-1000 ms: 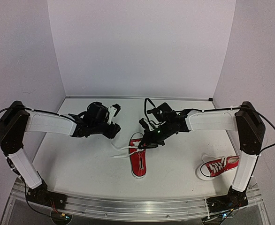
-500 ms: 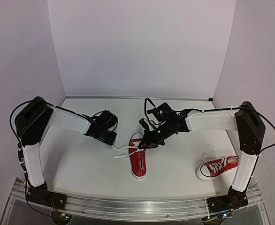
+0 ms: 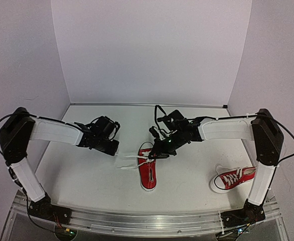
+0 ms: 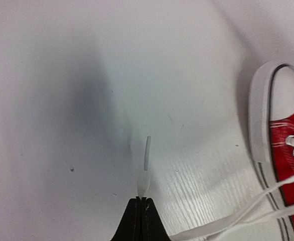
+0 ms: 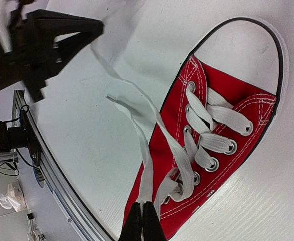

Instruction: Tie the shoes

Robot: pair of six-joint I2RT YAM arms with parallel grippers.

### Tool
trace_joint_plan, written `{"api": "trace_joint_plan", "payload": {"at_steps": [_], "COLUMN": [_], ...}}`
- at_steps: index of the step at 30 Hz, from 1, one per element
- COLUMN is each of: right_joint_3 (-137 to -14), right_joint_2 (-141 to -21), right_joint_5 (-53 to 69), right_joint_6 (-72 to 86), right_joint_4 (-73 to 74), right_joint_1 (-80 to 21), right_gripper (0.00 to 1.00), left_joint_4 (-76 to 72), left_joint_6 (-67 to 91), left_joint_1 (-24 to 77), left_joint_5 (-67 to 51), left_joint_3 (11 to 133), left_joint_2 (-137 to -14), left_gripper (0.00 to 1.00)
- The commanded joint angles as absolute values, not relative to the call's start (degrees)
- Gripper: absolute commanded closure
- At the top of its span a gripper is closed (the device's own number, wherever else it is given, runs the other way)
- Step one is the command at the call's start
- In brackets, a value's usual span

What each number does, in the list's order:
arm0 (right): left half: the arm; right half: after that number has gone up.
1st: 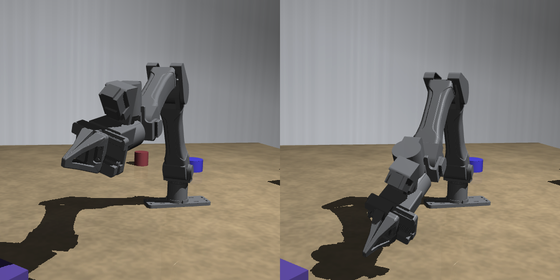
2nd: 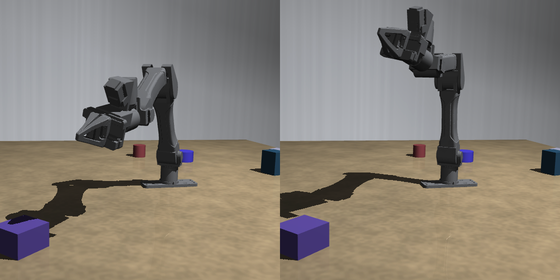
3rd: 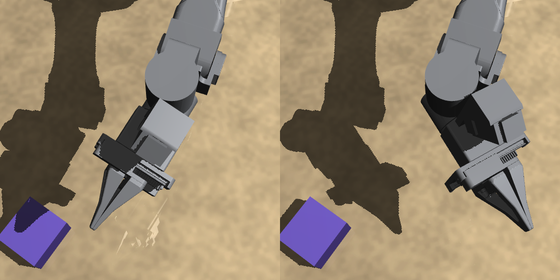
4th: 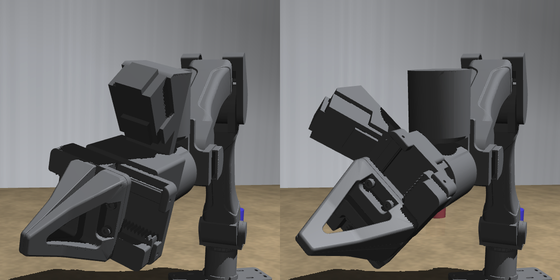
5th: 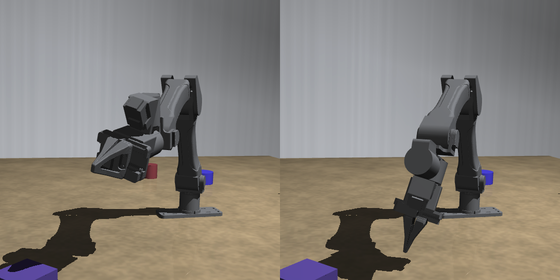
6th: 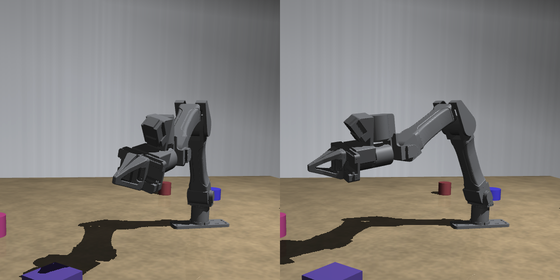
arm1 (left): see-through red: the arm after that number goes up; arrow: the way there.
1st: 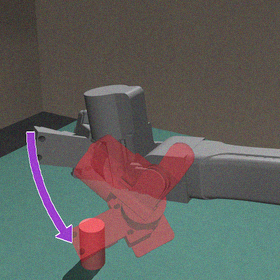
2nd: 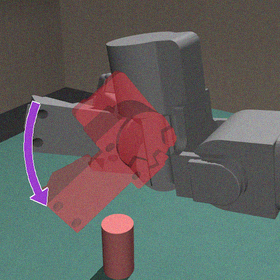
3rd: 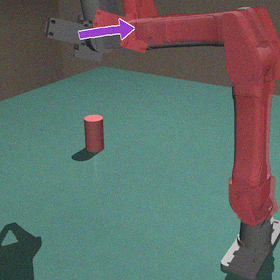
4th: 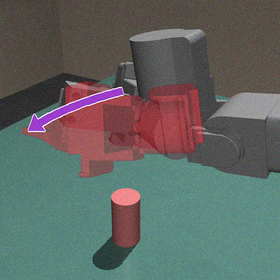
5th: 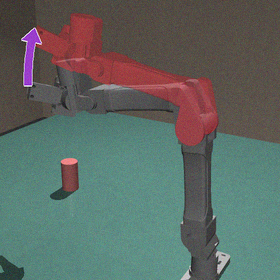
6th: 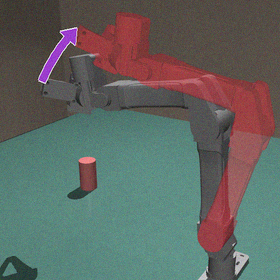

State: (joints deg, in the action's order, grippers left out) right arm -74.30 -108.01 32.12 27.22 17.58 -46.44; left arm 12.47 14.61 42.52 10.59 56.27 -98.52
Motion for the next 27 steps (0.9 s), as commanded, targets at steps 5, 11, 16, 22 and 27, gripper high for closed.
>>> {"api": "trace_joint_plan", "payload": {"at_steps": [5, 11, 16, 22, 27], "right_joint_3": [-74.96, -75.51, -76.13, -77.26, -77.98], "right_joint_2": [-108.14, -108.62, -109.05, -110.63, -110.84], "right_joint_5": [29.40, 29.58, 30.68, 32.81, 34.90], "right_joint_6": [26.34, 25.52, 24.69, 22.80, 20.98], "right_joint_4": [16.96, 16.96, 16.96, 16.92, 16.52], "right_joint_1": [-45.97, -44.31, -42.83, -42.46, -42.45], "right_gripper": [1.00, 1.00, 1.00, 1.00, 1.00], "left_joint_4": [8.79, 15.73, 14.89, 12.12, 12.65], "left_joint_6": [12.33, 14.65, 11.67, 3.85, -7.18], "left_joint_1": [49.59, 58.57, 66.99, 72.56, 74.41], "left_joint_5": [3.23, 3.21, -1.29, -12.07, -17.74], "left_joint_3": [46.01, 44.94, 46.12, 55.39, 68.44], "left_joint_2": [-72.27, -66.63, -66.19, -77.74, -92.41], "left_gripper": [1.00, 1.00, 1.00, 1.00, 1.00]}}
